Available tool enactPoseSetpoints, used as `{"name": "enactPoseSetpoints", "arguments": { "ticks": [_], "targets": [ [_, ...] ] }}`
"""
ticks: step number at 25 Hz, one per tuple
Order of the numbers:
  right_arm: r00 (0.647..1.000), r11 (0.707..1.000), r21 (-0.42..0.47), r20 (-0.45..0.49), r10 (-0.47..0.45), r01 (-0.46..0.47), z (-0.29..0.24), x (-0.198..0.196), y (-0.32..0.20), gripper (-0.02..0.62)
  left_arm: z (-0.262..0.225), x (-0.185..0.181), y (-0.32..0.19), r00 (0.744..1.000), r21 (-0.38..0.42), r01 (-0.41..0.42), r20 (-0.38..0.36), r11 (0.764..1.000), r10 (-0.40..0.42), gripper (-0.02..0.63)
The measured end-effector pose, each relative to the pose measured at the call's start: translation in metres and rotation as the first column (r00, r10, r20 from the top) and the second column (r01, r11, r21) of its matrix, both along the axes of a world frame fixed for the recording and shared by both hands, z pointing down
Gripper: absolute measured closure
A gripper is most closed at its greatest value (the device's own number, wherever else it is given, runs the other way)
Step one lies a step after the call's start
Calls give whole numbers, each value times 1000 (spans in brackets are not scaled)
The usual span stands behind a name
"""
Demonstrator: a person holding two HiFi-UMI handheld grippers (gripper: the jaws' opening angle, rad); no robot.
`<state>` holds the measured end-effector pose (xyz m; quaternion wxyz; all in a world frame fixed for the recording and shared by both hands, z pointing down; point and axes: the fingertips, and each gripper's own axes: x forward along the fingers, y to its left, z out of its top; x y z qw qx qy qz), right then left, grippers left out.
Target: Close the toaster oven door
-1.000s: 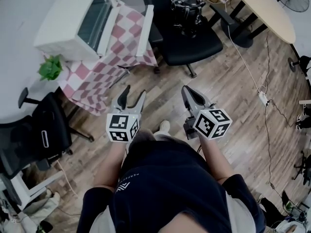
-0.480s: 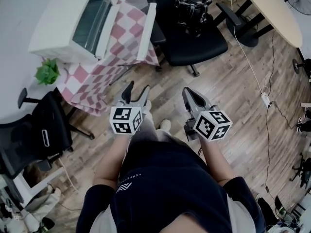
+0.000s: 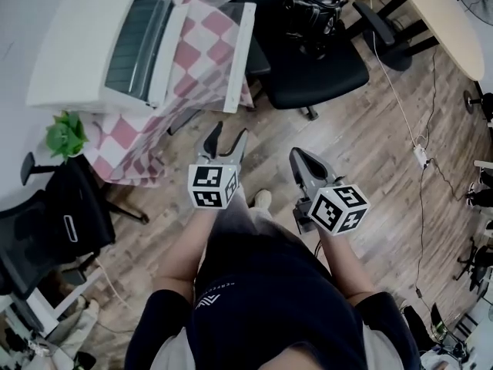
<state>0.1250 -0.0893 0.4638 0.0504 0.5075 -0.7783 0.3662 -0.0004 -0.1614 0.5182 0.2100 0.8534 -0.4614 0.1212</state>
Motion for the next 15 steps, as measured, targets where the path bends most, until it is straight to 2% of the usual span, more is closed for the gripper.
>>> {"name": "enactPoseSetpoints", "arguments": {
  "ticks": [11,15],
  "targets": [
    [1000,997,-71,-19,-12,11,23,-11,-21,594,19,3,-45,999,14,25,-33,1000,-25,348],
    [1000,995,-94,-19,-15,13,32,-12,-23,594,15,9,-55,998,56,31,-58,998,-28,348]
  ]
}}
